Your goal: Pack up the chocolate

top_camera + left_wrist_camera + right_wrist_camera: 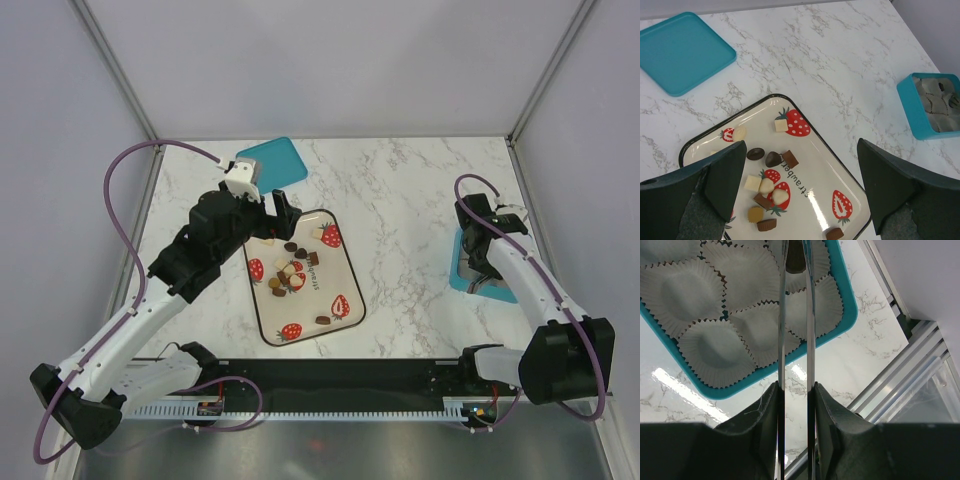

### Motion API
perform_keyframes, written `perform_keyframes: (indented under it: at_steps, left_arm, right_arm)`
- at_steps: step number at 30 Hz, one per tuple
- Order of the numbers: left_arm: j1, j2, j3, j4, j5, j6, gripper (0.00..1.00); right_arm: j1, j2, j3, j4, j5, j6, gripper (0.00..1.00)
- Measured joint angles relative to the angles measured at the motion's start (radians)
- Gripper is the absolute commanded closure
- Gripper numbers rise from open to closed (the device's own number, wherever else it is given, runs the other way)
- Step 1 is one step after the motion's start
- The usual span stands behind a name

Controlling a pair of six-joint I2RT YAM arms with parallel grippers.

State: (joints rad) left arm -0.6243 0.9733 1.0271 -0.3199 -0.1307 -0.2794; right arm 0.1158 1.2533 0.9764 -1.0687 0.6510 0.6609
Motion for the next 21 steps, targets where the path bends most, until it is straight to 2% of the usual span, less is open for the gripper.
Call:
perform_keyframes:
  at_steps: [21]
  left_arm:
    - [-0.001,0.000,0.000,0.000,-0.002,0.000,0.00]
  right_arm:
    - [-0.021,0.041,-0.008,0.029,0.000,-0.003,0.52]
